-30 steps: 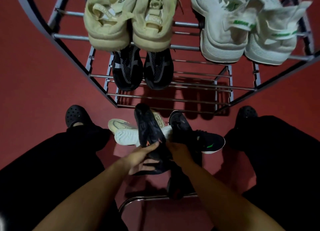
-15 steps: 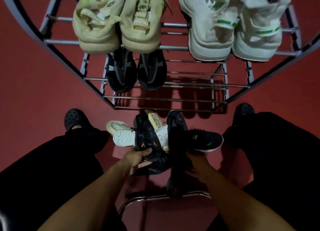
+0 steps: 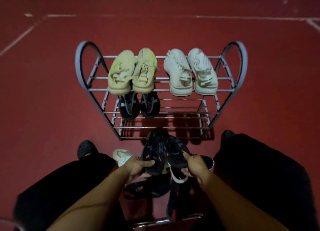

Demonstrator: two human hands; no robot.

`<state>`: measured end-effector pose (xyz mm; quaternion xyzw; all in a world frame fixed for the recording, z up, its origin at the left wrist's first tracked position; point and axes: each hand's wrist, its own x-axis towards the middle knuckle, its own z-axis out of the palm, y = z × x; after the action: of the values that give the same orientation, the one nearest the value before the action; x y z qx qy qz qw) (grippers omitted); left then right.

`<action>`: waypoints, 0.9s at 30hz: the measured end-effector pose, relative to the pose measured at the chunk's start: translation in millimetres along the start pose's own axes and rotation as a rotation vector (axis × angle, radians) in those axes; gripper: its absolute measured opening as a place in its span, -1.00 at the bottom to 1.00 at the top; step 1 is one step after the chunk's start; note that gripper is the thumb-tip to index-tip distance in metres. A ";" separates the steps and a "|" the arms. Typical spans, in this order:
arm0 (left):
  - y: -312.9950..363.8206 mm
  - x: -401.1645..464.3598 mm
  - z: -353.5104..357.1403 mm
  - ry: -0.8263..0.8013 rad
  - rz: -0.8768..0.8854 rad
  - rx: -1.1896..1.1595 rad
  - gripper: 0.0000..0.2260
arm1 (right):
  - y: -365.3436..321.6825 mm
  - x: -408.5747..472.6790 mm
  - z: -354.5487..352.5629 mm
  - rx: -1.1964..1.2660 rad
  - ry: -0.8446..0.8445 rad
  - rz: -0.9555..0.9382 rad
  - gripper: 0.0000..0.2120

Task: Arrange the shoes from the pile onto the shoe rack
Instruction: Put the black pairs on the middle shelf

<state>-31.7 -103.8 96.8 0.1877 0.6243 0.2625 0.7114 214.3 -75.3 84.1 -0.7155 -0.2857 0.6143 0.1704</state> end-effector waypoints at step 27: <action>65.3 -55.6 64.3 -0.149 0.299 0.075 -0.67 | -34.0 -68.9 -70.8 0.117 0.319 -0.542 -0.53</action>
<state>18.0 -82.0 189.2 0.3240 0.5443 0.3272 0.7012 271.0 -83.8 171.5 -0.6897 -0.3998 0.4420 0.4112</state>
